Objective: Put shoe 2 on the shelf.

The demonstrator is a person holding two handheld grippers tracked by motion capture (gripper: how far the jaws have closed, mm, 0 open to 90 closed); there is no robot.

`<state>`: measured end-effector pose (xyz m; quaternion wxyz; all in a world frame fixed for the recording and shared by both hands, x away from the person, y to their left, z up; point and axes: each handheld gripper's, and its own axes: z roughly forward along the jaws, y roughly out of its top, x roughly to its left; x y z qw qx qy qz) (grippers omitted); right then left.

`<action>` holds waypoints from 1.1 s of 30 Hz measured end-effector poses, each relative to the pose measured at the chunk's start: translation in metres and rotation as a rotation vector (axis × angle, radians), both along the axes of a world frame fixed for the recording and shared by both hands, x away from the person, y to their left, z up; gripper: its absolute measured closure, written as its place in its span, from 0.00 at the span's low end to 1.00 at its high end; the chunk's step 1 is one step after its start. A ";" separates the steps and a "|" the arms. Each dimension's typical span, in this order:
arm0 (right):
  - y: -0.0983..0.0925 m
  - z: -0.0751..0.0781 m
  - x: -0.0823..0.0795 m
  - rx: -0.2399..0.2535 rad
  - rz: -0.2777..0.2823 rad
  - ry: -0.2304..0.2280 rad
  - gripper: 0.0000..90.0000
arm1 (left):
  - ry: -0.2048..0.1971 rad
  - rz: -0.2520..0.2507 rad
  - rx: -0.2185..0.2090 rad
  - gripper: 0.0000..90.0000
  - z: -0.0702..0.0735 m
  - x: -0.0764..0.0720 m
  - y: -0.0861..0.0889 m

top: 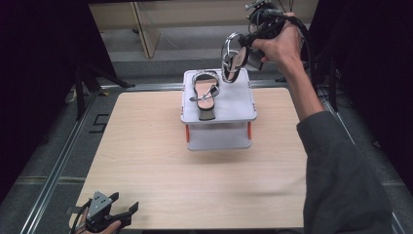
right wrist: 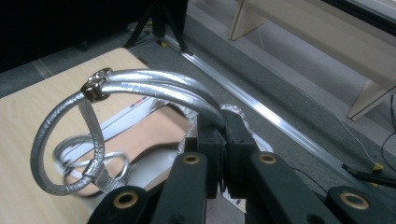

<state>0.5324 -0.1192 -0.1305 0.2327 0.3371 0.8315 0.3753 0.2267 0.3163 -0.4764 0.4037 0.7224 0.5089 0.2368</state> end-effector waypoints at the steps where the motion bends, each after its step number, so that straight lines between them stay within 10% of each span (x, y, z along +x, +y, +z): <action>1: 0.000 0.000 0.000 0.000 0.000 0.000 0.97 | 0.000 -0.001 0.002 0.21 0.000 0.000 0.000; 16: 0.016 -0.029 0.049 0.029 -0.099 -0.023 0.97 | -0.006 -0.018 -0.005 0.21 0.000 -0.001 0.001; 33: -0.001 -0.081 0.007 -0.027 0.047 0.115 0.95 | 0.000 -0.011 0.008 0.21 -0.001 0.000 -0.001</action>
